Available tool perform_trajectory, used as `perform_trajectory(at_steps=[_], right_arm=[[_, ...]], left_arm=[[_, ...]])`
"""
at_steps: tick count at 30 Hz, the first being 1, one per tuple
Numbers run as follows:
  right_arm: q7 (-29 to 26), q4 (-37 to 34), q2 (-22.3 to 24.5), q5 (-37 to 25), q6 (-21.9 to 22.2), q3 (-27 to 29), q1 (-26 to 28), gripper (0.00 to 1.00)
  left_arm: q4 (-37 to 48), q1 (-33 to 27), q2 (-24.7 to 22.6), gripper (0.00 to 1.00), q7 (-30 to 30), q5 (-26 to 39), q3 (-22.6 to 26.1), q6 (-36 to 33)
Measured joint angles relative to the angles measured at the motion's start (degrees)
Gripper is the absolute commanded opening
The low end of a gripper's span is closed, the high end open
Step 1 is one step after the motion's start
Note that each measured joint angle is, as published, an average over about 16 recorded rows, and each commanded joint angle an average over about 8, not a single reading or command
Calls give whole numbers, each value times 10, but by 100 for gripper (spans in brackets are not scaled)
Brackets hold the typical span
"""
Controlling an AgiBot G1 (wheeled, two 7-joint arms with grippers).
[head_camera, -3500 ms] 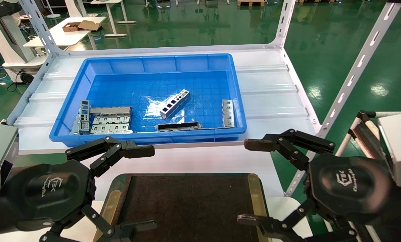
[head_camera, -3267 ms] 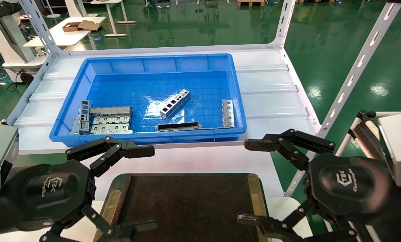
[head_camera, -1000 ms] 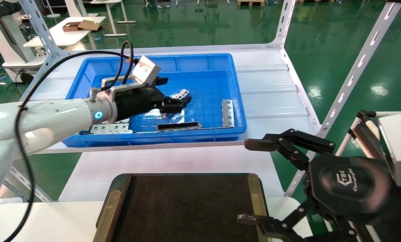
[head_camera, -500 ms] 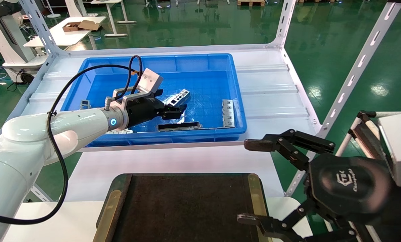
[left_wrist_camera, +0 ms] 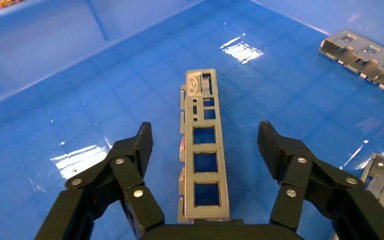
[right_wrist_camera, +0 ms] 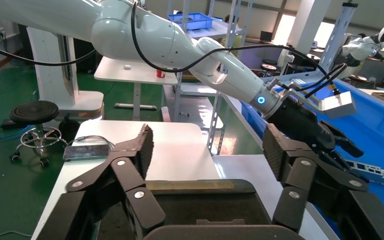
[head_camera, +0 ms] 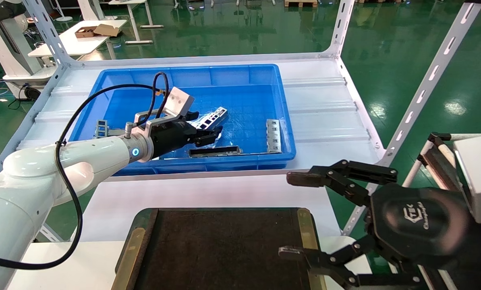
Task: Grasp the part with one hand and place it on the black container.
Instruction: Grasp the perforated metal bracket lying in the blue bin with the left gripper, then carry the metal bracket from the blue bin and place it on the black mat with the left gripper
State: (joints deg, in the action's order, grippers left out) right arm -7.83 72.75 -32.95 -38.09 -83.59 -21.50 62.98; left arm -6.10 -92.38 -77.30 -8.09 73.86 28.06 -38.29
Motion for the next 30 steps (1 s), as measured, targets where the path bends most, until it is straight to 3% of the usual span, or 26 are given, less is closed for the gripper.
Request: perform_trajectory(at_steps=[21,30], right_arm=[[0,0,0,0,0,0,0,0],[0,0,0,0,0,0,0,0]], left_arm=[[12,0,3,0,-21,-35,-10,4],[8,-22,19,0,-26,-53,-18,-52]])
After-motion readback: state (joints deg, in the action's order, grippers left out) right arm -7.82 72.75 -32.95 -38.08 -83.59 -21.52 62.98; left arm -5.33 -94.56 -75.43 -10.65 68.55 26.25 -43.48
